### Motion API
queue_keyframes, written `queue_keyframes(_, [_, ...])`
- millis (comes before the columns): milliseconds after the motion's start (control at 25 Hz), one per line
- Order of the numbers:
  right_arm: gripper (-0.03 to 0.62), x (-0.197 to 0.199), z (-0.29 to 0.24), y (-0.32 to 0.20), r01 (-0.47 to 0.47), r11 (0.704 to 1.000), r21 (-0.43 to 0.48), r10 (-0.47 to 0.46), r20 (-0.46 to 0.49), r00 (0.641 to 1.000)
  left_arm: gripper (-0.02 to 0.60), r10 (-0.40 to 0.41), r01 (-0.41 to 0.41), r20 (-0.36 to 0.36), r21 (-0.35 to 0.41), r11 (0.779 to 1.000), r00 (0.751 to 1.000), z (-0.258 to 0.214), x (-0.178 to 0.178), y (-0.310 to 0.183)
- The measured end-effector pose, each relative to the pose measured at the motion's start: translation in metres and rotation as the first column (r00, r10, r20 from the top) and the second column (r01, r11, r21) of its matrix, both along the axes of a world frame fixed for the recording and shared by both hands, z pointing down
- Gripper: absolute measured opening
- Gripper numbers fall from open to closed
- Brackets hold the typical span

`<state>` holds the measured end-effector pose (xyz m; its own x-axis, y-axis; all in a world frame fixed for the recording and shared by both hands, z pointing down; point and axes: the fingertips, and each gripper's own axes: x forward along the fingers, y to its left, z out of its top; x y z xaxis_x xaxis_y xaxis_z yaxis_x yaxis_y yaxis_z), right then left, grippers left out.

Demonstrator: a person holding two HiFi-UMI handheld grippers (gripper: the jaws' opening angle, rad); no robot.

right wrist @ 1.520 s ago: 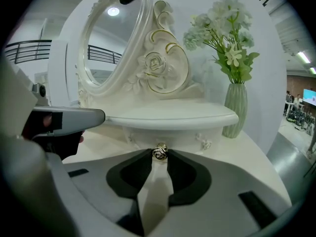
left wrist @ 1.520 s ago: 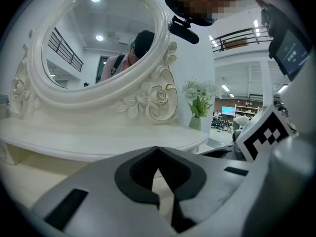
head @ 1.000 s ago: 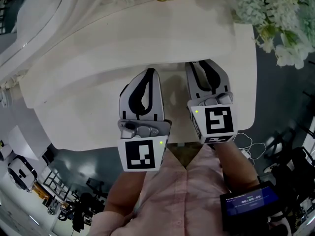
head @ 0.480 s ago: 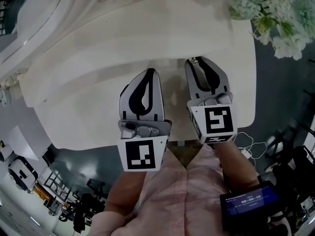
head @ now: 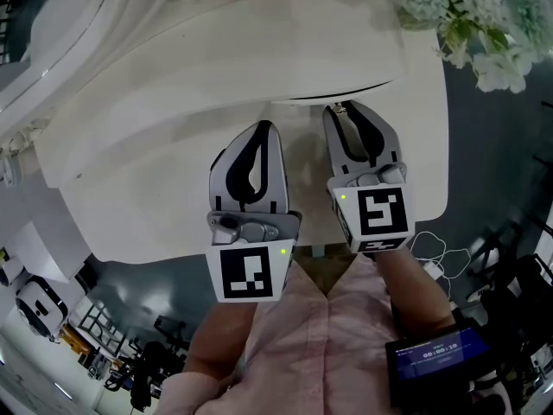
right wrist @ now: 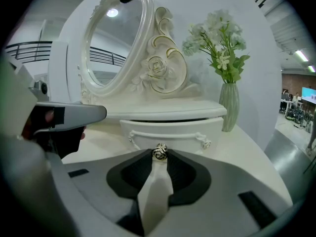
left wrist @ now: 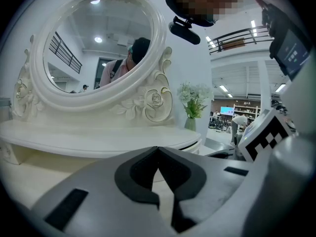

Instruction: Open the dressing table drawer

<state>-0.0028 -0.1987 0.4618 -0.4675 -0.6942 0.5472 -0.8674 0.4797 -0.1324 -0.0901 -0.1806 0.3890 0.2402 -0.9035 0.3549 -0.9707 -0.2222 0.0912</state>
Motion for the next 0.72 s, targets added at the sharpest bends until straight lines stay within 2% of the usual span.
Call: queue_keyframes(720, [0.104, 0.0, -0.003, 0.013, -0.009, 1.0, 0.003, 0.009, 0.003, 1.0, 0.021, 0.013, -0.013, 0.002, 0.01, 1.0, 1.0, -0.006, 0.0, 0.012])
